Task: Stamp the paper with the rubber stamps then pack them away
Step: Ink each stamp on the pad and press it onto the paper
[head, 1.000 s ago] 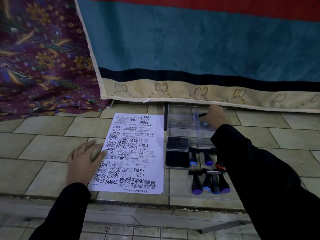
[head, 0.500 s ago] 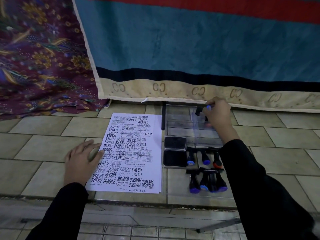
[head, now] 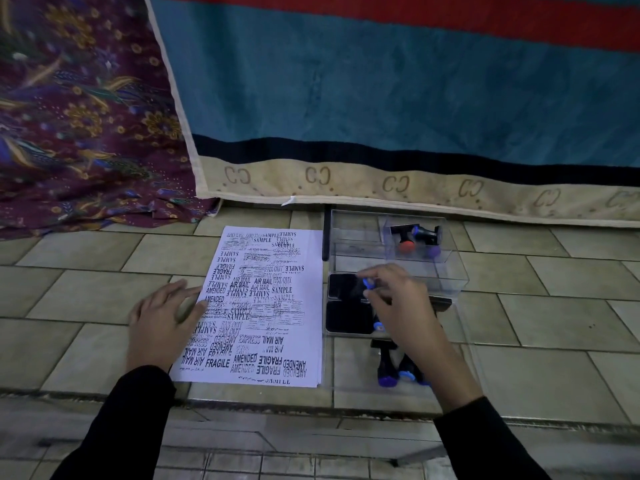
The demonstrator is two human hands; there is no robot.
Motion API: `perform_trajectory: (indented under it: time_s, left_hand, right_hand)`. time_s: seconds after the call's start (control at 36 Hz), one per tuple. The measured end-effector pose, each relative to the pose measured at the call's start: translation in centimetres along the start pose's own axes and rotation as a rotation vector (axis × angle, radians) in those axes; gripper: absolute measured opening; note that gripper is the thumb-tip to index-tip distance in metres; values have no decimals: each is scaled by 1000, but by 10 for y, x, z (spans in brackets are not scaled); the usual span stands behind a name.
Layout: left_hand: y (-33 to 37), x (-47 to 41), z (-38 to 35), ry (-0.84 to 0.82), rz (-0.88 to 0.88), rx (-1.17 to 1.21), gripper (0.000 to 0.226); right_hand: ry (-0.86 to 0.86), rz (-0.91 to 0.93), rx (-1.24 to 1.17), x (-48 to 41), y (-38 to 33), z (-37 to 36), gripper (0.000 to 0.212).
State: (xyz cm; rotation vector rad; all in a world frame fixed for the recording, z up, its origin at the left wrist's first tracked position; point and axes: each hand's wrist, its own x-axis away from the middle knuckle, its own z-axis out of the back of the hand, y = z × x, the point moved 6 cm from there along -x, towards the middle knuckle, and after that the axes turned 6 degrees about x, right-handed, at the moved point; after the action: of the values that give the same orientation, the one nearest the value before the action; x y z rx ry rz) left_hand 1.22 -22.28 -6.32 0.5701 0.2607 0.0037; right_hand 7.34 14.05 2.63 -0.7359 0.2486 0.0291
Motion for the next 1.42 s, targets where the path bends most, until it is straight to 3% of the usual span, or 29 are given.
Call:
perform_trajectory:
  time_s: [0.31,0.58,0.83,1.03,1.42]
  left_hand:
    - [-1,0,-1,-9,-16,-10,57]
    - [-3,-1,-2,-9,-6,-10,44]
    - [-4,-1,-3,-7,-4,0,45]
    - [-6,-1,-4,-8,1,-11,44]
    - [-8,-1,-5,7,5,9,47]
  right_hand:
    - [-80,66,92,8,-11,-15,35]
    - [-75,94,217,13,-15,-31,31]
    - [-5,27,182,11,-10,-29,30]
    - [35,102,92,25,-31,-29,20]
    - [-149,245,-5,46,-58,-73,20]
